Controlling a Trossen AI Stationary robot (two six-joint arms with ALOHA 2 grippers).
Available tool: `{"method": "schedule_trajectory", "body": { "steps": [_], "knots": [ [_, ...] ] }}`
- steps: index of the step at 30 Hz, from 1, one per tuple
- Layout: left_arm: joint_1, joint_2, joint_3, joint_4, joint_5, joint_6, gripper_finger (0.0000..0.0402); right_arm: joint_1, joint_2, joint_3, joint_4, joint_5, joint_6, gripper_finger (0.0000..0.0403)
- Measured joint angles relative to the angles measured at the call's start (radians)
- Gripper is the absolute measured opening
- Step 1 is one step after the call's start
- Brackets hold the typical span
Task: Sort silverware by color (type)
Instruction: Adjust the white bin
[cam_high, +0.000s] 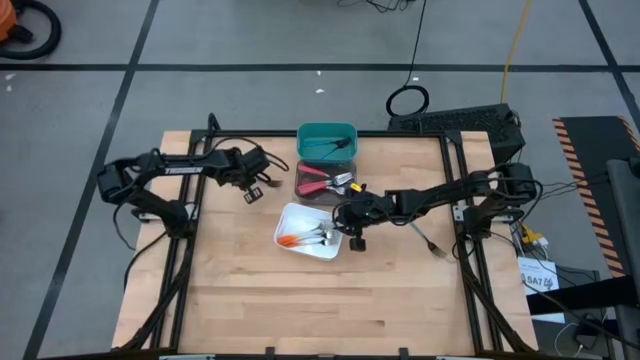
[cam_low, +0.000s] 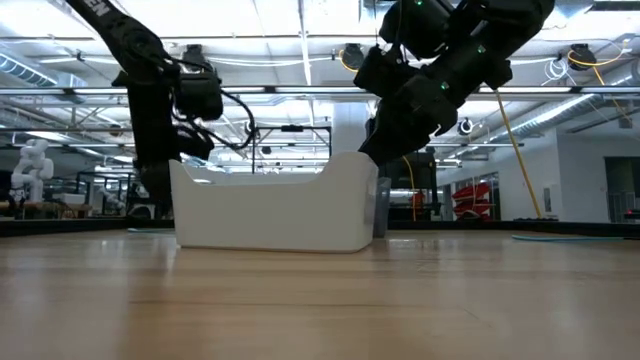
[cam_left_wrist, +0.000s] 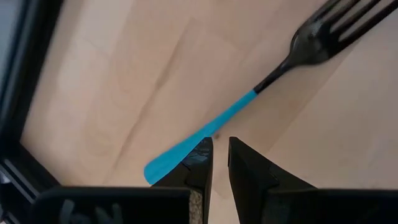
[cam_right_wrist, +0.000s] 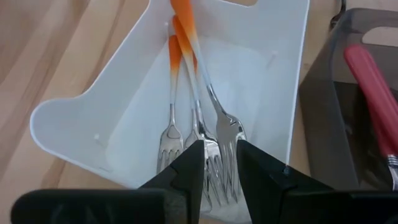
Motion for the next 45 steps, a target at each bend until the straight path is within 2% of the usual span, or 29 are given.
{"method": "schedule_trajectory", "body": {
  "steps": [10,18,24,28,36,38,42,45],
  "knots": [
    [0.000,0.022,0.000,0.005,0.001,0.001,0.0053,0.000,-0.055,0.000,-0.112,0.000,-0.048,0.0089],
    [0.000,0.022,0.000,0.010,0.060,0.000,0.0053,-0.007,-0.095,-0.001,-0.163,-0.002,-0.153,0.0089],
    [0.000,0.022,0.000,0.002,0.063,0.001,0.0053,0.002,-0.145,-0.002,-0.178,-0.023,-0.136,0.0089],
    [0.000,0.022,0.000,0.003,0.063,0.003,0.0053,0.044,-0.164,-0.002,-0.171,-0.116,-0.072,0.0089],
    [0.002,0.021,0.000,0.009,0.063,-0.008,0.0053,0.182,-0.139,-0.002,-0.055,-0.109,0.007,0.0089],
    [0.006,0.021,0.000,0.011,0.064,-0.009,0.0053,0.215,-0.132,-0.002,-0.021,-0.088,0.031,0.0089],
    [0.011,0.021,0.000,0.013,0.064,-0.015,0.0053,0.275,-0.106,-0.001,0.027,0.020,0.054,0.0089],
    [0.010,0.021,0.001,0.016,0.064,-0.019,0.0053,0.307,-0.087,-0.001,0.045,0.045,0.080,0.0089]
  ]
}}
